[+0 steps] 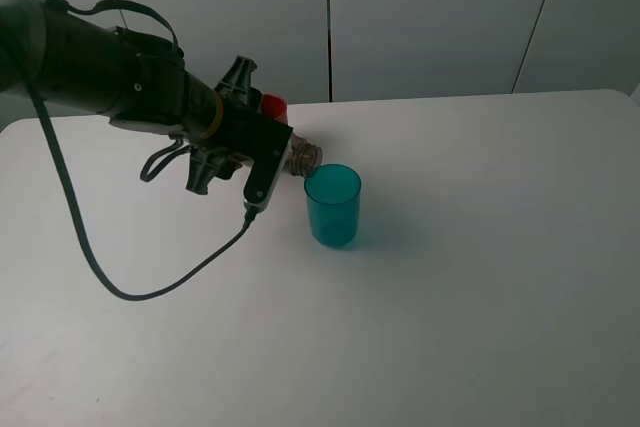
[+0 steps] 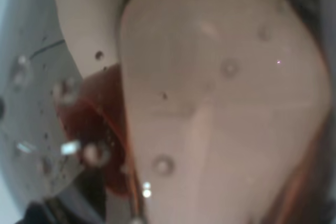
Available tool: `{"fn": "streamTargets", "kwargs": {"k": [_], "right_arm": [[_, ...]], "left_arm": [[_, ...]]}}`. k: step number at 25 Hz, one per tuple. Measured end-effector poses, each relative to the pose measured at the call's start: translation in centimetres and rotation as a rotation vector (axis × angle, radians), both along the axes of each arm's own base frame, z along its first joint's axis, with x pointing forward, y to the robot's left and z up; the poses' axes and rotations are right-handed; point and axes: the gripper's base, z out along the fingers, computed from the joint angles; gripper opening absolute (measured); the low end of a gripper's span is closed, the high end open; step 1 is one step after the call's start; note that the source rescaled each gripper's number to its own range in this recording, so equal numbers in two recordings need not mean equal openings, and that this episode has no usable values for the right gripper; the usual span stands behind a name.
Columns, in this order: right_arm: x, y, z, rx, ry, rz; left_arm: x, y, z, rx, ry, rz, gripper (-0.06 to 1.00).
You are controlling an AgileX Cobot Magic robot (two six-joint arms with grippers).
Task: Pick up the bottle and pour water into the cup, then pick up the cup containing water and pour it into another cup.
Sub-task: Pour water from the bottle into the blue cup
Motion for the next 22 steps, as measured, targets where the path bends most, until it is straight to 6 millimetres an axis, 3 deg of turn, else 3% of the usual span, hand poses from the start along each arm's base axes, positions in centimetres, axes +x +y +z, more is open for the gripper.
{"fn": "streamTargets", "kwargs": {"k": [14, 22], "right_arm": [[0.0, 0.0, 0.0, 0.0, 0.0, 0.0], [0.0, 0.0, 0.0, 0.0, 0.0, 0.0]], "left_arm": [[0.0, -1.7, 1.3, 0.017, -0.064, -0.04, 0.01], [0.2, -1.5, 1.6, 0.066, -0.095, -0.037, 0.01]]}}
